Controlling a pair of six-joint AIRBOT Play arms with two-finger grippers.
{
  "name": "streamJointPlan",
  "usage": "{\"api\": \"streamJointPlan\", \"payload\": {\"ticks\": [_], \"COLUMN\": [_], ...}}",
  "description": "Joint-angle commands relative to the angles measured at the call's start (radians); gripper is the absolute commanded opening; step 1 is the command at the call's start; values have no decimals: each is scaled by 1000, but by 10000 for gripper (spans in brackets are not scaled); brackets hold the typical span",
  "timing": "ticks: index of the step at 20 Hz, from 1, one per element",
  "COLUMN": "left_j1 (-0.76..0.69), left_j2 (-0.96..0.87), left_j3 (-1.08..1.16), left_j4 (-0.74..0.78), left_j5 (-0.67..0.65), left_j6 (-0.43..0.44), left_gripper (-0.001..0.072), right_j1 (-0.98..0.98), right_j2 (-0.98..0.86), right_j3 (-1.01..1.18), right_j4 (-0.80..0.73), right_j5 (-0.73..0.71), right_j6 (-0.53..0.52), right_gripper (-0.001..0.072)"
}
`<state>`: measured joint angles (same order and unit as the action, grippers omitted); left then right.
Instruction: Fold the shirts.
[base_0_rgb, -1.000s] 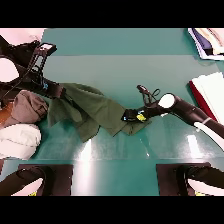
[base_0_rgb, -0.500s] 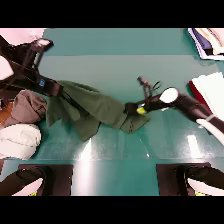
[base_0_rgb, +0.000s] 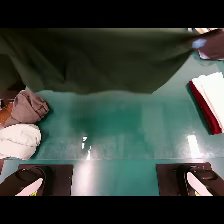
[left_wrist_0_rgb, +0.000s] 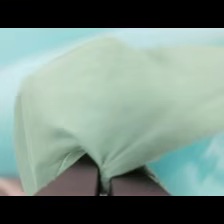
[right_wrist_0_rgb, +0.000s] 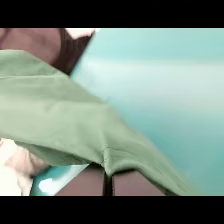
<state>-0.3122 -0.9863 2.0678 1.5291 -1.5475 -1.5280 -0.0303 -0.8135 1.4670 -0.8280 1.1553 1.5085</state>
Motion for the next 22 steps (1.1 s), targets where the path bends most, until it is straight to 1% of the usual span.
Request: {"api": "streamJointPlan", "payload": {"ticks": [1,4,6,7,9,10,12,13,15,17,19,21,22], "left_j1": [1,1,1,1,1,1,1,1,1,1,2,5,17], "left_j2": [63,105,102,101,101,101,93,79,35,-35,-137,-248,-292], "left_j3": [104,97,76,37,-111,-198,-392,-493,-665,-799,-862,-863,-861], "left_j4": [-108,-255,-358,-381,-374,-357,-328,-320,-320,-319,-308,-275,-281], "left_j5": [43,77,24,-11,-91,-113,-102,-75,5,111,226,343,399], "left_j6": [-1,0,2,11,21,42,89,110,146,179,223,223,210], "left_gripper": [24,25,24,24,24,24,24,24,24,24,25,25,25], "right_j1": [-181,-352,-446,-470,-475,-457,-401,-362,-256,-143,-71,-43,-42], "right_j2": [89,94,59,34,-28,-62,-130,-159,-220,-288,-364,-448,-482], "right_j3": [164,288,369,402,442,447,413,369,240,100,-19,-97,-115], "right_j4": [-11,-11,-10,-10,-9,-11,-12,-13,-50,-142,-187,-186,-185], "right_j5": [132,271,392,444,531,582,669,675,657,583,454,273,202], "right_j6": [1,14,45,67,107,120,126,125,109,70,29,26,28], "right_gripper": [17,17,17,17,17,18,17,18,18,18,20,20,21]}}
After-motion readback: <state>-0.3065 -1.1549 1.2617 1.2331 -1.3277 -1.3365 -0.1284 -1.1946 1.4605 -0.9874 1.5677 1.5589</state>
